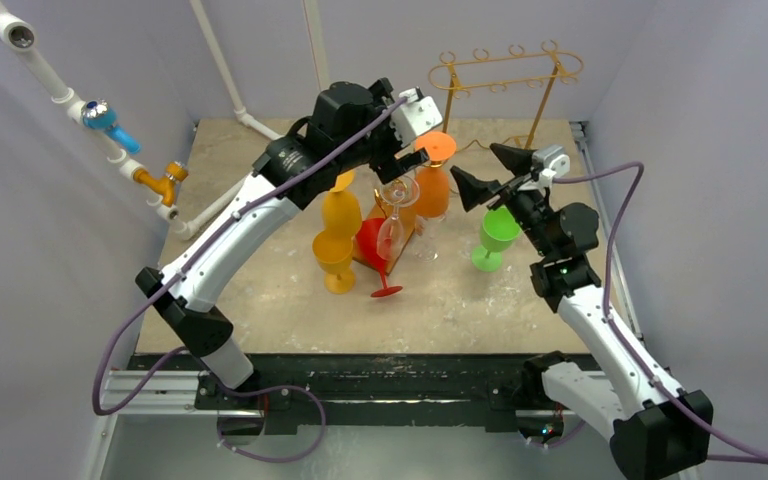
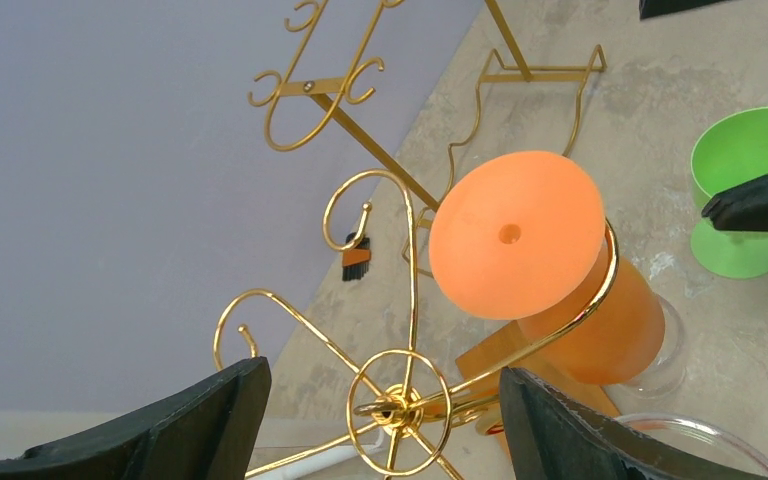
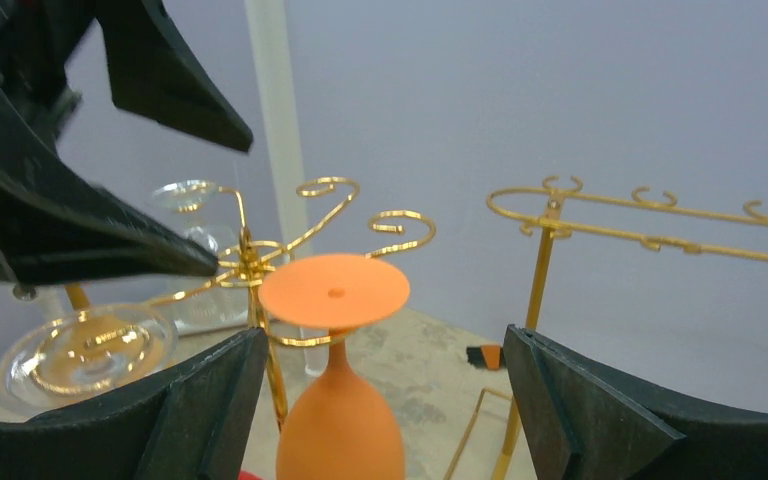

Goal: Place the wine glass upside down on the wine glass rack

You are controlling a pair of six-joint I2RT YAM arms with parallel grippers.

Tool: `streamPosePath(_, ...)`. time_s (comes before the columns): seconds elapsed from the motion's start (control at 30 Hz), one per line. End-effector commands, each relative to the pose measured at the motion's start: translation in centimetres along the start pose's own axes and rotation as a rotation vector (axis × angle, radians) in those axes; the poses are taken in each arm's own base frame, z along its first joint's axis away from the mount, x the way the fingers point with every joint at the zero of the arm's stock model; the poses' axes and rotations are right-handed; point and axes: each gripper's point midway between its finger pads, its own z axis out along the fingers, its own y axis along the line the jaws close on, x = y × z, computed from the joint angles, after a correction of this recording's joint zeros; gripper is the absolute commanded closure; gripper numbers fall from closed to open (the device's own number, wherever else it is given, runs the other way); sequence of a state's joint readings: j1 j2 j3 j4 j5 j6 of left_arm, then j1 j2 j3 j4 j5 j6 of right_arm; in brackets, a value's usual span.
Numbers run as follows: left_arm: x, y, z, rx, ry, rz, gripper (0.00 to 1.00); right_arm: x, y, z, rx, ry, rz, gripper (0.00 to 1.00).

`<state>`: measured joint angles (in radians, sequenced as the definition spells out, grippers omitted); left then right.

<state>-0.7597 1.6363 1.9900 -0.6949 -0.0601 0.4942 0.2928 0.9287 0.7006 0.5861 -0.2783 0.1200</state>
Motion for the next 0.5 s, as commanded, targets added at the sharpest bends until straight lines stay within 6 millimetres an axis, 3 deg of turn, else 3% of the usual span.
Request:
streamPosePath(0.0, 4.6, 2.2, -1.7, -0.169, 0.238, -0.050, 0.10, -4.7, -0.1, 1.1, 0.010, -0.060, -0.008, 0.01)
streamPosePath(0.17, 4.3, 2.4, -1.9, -0.175, 0.233, -0.048, 0.10, -5.7, -0.9, 3.1, 0.027, -0.030, -0.027, 0.04)
streamPosePath(0.47, 3.8, 2.6, -1.9, -0.181, 0.226, -0.087, 0.09, -5.3, -3.0, 8.1, 0.068, 0.065, 0.000, 0.08)
